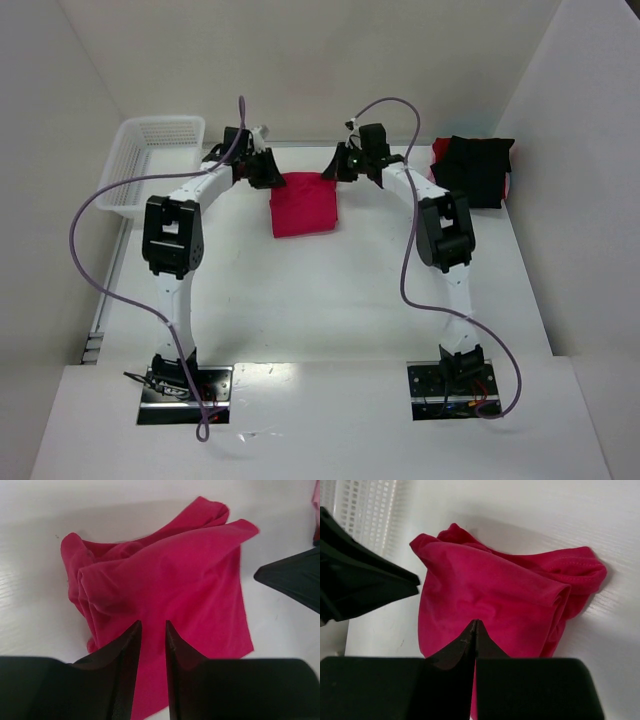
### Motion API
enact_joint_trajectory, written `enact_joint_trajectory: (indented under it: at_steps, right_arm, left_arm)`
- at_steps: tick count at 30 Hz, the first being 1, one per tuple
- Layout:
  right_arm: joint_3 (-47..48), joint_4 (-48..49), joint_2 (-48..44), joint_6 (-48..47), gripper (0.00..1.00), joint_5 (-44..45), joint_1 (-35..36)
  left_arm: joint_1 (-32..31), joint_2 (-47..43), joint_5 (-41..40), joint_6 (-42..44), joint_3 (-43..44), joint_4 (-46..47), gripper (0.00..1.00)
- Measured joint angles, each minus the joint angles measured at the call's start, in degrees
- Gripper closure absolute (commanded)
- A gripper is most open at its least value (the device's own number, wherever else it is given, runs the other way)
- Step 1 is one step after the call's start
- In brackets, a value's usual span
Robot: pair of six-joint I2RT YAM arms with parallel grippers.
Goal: Fold and stack the t-shirts
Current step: Fold the long partially folded tshirt into a neat square
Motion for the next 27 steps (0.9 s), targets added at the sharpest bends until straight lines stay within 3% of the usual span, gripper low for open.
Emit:
enact_joint_trajectory:
  at_steps: [3, 12, 18, 25, 27]
  right_arm:
    - [2.0, 0.2, 2.7, -0.3, 0.98, -0.6, 0.0]
    - [22.1, -4.8, 16.5, -2.5, 0.96, 1.9, 0.0]
    - [34.2, -9.4, 22.6, -3.6, 0.95, 4.3, 0.0]
    - [39.5, -13.3, 24.0, -4.2, 0.95, 5.9, -0.6]
    - [40.3, -13.8, 23.8, -4.6, 0.95, 6.2, -0.8]
  left_arm:
    - [0.0, 3.7, 1.2, -0.3, 0.3, 1.5, 0.62]
    - [0.0, 10.5, 0.9, -1.1, 7.5, 1.4, 0.51]
    - [1.0, 12.5, 0.5, -1.8, 15.1, 0.7, 0.36]
    - [2.4, 13.1, 0.4, -1.4, 19.5, -0.7, 0.22]
    - [2.7, 13.0, 0.2, -0.5, 19.5, -1.1, 0.22]
